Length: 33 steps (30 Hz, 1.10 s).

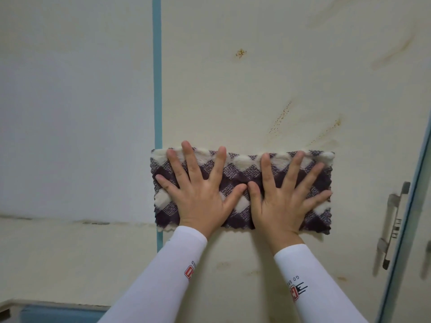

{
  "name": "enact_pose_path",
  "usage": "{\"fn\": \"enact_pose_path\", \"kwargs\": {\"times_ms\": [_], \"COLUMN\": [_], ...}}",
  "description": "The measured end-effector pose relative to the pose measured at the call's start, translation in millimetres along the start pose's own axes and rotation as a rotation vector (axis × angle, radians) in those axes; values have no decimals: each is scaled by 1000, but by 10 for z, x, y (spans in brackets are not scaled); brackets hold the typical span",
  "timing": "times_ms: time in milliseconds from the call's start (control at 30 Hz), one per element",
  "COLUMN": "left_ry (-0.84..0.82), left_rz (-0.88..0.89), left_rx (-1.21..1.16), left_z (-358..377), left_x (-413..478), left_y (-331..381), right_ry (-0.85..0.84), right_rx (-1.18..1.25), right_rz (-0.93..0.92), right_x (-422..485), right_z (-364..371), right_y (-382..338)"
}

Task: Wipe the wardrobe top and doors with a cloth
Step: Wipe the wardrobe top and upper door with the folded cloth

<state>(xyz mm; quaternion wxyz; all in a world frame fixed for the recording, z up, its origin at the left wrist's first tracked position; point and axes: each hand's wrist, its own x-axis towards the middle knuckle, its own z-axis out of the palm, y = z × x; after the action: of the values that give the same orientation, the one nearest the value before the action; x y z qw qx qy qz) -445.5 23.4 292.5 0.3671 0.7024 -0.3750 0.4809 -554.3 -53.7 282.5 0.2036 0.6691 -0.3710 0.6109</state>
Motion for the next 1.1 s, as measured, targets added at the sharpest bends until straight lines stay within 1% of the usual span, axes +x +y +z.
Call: {"fn": "enact_pose_path", "kwargs": {"times_ms": [200, 433, 667, 867, 933, 1100], "left_ry": [33, 100, 160, 212, 198, 227], "left_rz": [28, 65, 56, 19, 7, 38], "left_rx": [-9, -33, -87, -61, -49, -28], "left_z": [-58, -168, -346, -481, -539, -684], "left_x": [316, 952, 1769, 2588, 2765, 3383], "left_y": [109, 304, 441, 541, 549, 542], "right_ry": [-65, -47, 0, 54, 38, 85], "right_rx": [27, -13, -16, -47, -54, -46], "right_rz": [51, 78, 14, -40, -53, -63], "right_x": [294, 932, 1842, 2761, 2950, 3482], "right_z": [-88, -191, -322, -400, -439, -466], "right_y": [-22, -8, -109, -245, -289, -429]}}
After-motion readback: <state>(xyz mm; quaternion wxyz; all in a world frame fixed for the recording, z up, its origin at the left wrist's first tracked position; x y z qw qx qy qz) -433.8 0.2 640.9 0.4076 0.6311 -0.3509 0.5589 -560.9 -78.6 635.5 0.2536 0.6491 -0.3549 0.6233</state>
